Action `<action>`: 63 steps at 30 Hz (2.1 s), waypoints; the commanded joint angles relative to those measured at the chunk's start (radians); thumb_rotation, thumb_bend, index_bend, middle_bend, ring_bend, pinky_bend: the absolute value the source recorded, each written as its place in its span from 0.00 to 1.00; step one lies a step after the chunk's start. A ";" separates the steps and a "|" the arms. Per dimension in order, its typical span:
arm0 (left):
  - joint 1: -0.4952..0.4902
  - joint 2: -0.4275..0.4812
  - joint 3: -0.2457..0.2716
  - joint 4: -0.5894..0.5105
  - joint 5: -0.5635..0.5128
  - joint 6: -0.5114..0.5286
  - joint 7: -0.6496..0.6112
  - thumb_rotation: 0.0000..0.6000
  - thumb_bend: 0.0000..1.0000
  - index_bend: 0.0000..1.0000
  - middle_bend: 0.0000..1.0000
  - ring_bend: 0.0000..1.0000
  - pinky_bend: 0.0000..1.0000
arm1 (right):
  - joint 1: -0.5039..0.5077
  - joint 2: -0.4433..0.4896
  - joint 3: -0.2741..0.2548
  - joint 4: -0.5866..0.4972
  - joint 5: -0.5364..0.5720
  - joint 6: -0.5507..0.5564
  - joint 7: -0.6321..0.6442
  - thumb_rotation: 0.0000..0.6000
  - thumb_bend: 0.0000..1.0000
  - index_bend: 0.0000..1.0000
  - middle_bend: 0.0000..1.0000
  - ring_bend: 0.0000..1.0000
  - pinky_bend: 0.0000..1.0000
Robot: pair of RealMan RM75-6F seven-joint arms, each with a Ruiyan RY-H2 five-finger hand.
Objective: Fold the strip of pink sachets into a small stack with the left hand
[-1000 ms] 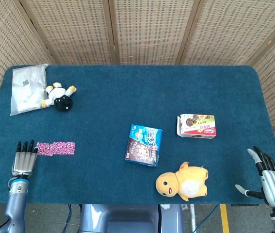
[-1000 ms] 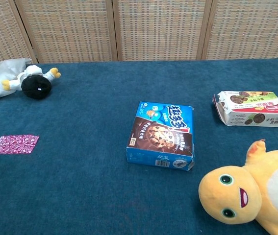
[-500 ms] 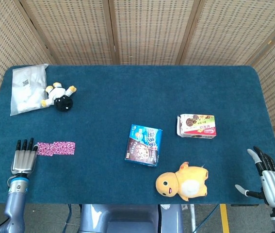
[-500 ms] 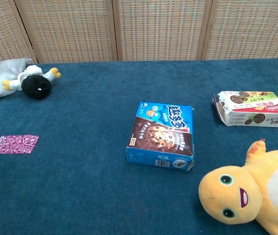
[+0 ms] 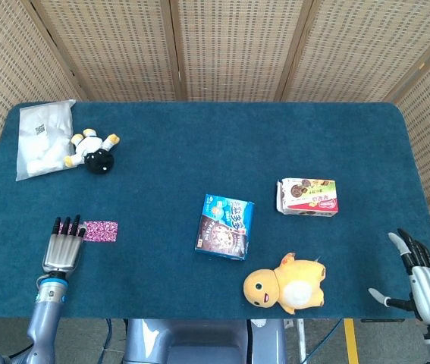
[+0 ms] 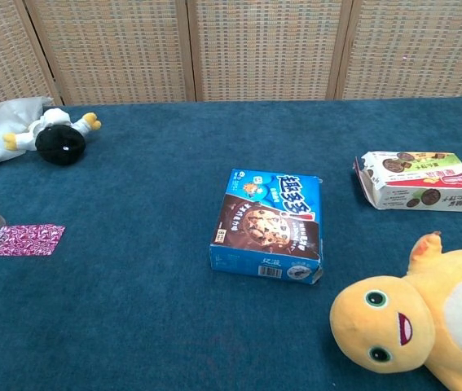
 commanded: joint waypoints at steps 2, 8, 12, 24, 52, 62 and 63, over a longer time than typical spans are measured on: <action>-0.012 -0.018 0.003 -0.019 -0.007 0.015 0.029 1.00 0.91 0.05 0.00 0.00 0.00 | 0.000 0.003 0.001 0.000 0.000 0.000 0.007 1.00 0.11 0.04 0.00 0.00 0.00; -0.022 -0.027 0.009 -0.034 -0.014 0.032 0.059 1.00 0.94 0.02 0.00 0.00 0.00 | 0.000 0.005 0.001 -0.001 -0.002 0.002 0.012 1.00 0.11 0.04 0.00 0.00 0.00; -0.028 -0.030 0.014 -0.042 -0.028 0.036 0.078 1.00 0.94 0.02 0.00 0.00 0.00 | -0.001 0.006 0.002 -0.002 -0.002 0.004 0.013 1.00 0.10 0.04 0.00 0.00 0.00; -0.049 -0.036 0.029 -0.056 -0.080 0.044 0.138 1.00 0.96 0.02 0.00 0.00 0.00 | 0.000 0.007 0.003 -0.006 0.000 0.002 0.012 1.00 0.11 0.04 0.00 0.00 0.00; -0.103 -0.082 0.043 -0.077 -0.197 0.099 0.268 1.00 0.96 0.03 0.00 0.00 0.00 | -0.001 0.012 0.003 -0.009 -0.003 0.005 0.025 1.00 0.11 0.04 0.00 0.00 0.00; -0.109 -0.093 0.065 -0.093 -0.189 0.114 0.272 1.00 0.96 0.04 0.00 0.00 0.00 | -0.002 0.012 0.003 -0.008 -0.004 0.006 0.026 1.00 0.11 0.04 0.00 0.00 0.00; -0.110 -0.093 0.067 -0.096 -0.186 0.116 0.273 1.00 0.96 0.04 0.00 0.00 0.00 | -0.001 0.012 0.003 -0.008 -0.004 0.006 0.026 1.00 0.10 0.04 0.00 0.00 0.00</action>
